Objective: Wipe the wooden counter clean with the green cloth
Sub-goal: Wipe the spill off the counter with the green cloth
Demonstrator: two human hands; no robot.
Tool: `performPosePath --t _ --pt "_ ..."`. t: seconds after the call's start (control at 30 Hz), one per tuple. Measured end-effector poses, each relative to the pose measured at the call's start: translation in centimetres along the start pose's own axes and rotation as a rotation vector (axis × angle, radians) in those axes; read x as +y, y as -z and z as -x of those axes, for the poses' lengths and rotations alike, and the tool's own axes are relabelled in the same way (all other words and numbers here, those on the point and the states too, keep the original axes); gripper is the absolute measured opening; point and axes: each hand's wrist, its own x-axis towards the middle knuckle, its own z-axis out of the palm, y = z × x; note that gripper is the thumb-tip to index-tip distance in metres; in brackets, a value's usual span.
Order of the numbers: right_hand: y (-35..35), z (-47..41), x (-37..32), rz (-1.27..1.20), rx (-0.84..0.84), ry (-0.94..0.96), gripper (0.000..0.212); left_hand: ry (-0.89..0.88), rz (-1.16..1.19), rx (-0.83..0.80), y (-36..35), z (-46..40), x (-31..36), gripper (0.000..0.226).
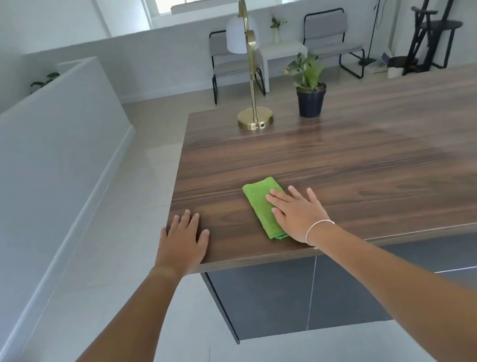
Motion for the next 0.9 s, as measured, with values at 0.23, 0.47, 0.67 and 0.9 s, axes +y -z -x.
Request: performPosePath --t 0.23,0.47,0.67,0.9 --pt "2.0 3.4 11.6 0.013 0.009 -0.238 0.048 -0.149 -0.012 0.023 -0.7 -1.4 6.2 0.051" --pt "3.2 6.7 20.1 -0.011 0.034 -0.389 0.047 -0.246 0.024 -0.001 -1.9 -2.1 13.3 0.05" --pt "3.4 7.6 22.7 -0.045 0.056 -0.392 0.047 -0.215 0.037 0.015 -2.7 -1.9 13.9 0.053" --pt "4.1 7.3 23.0 -0.025 0.049 -0.314 0.047 -0.181 0.021 -0.017 -2.3 -1.9 14.4 0.053"
